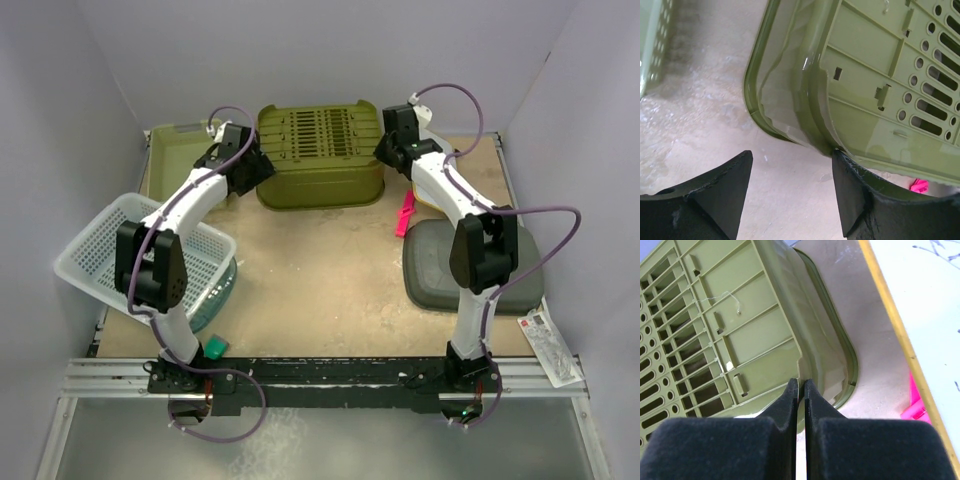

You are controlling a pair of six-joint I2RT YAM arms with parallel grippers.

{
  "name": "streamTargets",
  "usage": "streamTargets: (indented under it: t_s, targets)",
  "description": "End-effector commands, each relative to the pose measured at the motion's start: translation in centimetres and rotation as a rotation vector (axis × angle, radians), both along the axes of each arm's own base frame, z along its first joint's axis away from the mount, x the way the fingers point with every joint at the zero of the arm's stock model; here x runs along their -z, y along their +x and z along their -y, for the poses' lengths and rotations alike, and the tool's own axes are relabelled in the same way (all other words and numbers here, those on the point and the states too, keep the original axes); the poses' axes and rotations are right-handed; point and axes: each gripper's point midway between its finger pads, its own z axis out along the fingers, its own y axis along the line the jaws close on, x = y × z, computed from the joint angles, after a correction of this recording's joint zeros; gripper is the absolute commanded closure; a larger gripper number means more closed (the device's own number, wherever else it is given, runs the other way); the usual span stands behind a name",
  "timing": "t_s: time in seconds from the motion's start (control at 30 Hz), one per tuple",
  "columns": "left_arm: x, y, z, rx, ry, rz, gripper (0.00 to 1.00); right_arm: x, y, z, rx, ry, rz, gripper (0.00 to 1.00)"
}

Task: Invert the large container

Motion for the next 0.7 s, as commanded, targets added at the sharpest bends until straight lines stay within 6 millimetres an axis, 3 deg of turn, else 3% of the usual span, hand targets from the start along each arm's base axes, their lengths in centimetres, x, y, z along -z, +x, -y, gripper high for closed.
streamTargets:
  t_s: [0.0, 0.1, 0.23, 0.33, 0.4, 0.53, 0.6, 0.67]
  targets:
    - [-1.6, 3.4, 0.5, 0.017, -0.001, 0.070, 0.38, -1.7, -0.8, 0.5, 0.039, 0.028, 0.041, 1.00]
    - [-1.9, 4.8, 0.5, 0.020, 0.033, 0.072, 0.38, -1.6, -0.5, 0.2, 0.027, 0.028, 0.025, 1.00]
    - [-3.4, 4.9, -0.1, 0.049, 0.105, 0.054, 0.38, -3.2, -0.7, -0.6, -0.028, 0.038, 0.031, 0.58]
    - [-6.5, 3.8, -2.0, 0.031, 0.190, 0.104, 0.36, -5.9, -1.8, -0.5, -0.073, 0.033, 0.084, 0.27]
    - [-8.9, 2.8, -3.6, 0.009, 0.246, 0.140, 0.35, -7.9, -2.8, -0.2, -0.089, 0.031, 0.125, 0.15]
    - [-10.9, 1.5, -6.5, -0.041, 0.339, 0.156, 0.34, -11.5, -5.3, 0.8, -0.101, 0.031, 0.221, 0.03]
    - [-10.1, 1.4, -8.0, -0.064, 0.412, 0.137, 0.32, -12.7, -6.6, 1.7, -0.095, 0.019, 0.268, 0.03]
    - [-7.9, 1.8, -8.5, -0.021, 0.486, 0.075, 0.29, -13.3, -7.7, 1.6, -0.118, 0.042, 0.326, 0.03]
